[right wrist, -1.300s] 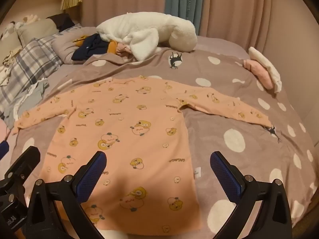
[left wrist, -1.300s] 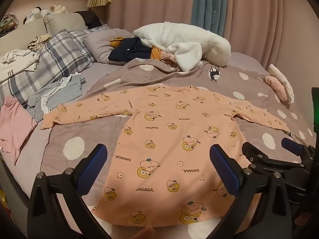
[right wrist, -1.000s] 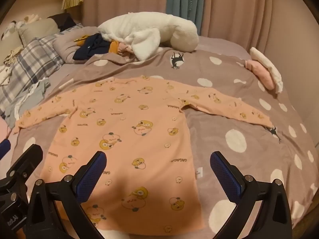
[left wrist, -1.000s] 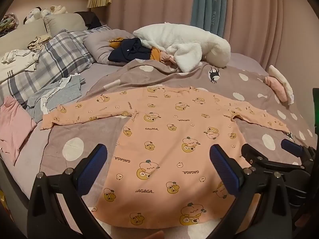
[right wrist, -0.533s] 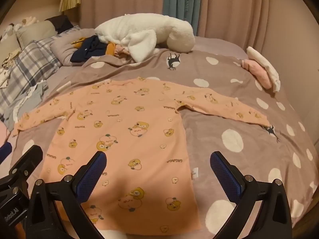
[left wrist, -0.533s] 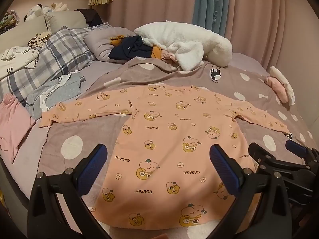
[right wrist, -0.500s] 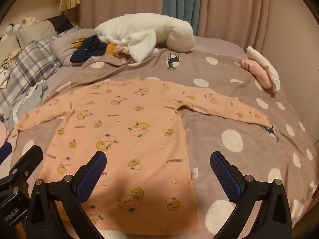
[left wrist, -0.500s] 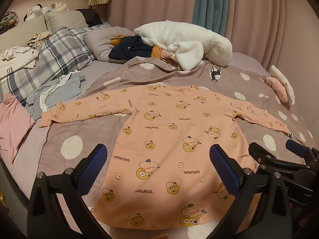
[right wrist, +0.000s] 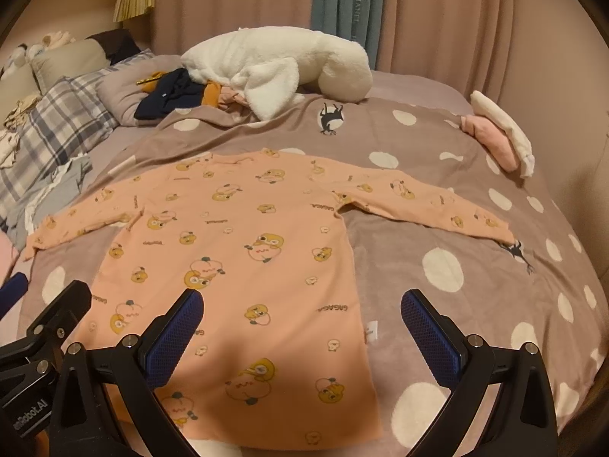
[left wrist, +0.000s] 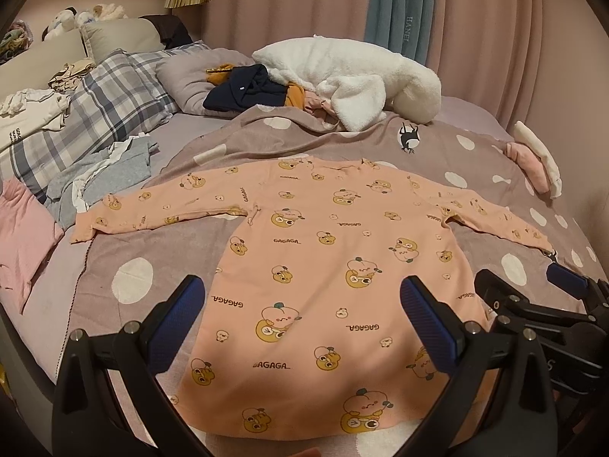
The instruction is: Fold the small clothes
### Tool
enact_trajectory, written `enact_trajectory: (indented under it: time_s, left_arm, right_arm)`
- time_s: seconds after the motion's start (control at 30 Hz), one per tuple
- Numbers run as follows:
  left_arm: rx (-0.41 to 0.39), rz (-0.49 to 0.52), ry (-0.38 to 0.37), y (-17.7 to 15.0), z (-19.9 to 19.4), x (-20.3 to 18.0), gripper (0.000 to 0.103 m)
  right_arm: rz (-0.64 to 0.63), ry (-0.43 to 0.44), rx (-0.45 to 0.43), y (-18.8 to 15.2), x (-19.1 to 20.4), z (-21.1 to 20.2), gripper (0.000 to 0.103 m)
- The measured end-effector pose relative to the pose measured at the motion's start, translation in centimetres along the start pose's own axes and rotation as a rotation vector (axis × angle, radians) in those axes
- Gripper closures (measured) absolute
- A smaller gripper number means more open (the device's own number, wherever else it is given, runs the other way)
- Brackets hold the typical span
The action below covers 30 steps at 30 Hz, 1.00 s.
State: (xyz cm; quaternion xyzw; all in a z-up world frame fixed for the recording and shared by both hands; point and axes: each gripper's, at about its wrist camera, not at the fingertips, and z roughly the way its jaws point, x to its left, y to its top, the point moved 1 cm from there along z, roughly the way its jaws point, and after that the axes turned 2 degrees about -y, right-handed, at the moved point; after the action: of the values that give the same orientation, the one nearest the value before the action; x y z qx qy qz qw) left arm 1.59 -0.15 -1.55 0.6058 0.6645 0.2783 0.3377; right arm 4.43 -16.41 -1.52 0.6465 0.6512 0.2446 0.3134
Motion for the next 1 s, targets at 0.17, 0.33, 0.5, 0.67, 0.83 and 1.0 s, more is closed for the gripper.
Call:
enact_trajectory:
  time_s: [0.17,0.33,0.5,0.67,0.83,1.0]
  left_arm:
    - [0.003,0.0,0.002,0.0,0.05,-0.07,0.0]
    - [0.003,0.003,0.006,-0.12,0.1,-0.17,0.0]
    - [0.004,0.006,0.007,-0.11,0.09,-0.19,0.0]
    - [0.003,0.01,0.01,-0.15,0.11,-0.25,0.0]
    - [0.005,0.022,0.022,-0.16,0.13,-0.34,0.0]
    - [0.004,0.037,0.036,-0.13,0.27,-0.72,0.0]
  right_arm:
    - [0.0,-0.009,0.0,0.06,0.02,-0.04,0.0]
    - [-0.002,-0.022,-0.002,0.1,-0.02,0.03,0.0]
    - [-0.002,-0.022,-0.001,0.11,-0.01,0.02,0.0]
    - [0.0,-0.029,-0.003,0.12,-0.14,0.08,0.0]
    - [-0.002,-0.029,-0.003,0.11,-0.13,0.08,0.0]
    - [0.004,-0.029,-0.001,0.12,-0.5,0.21,0.0]
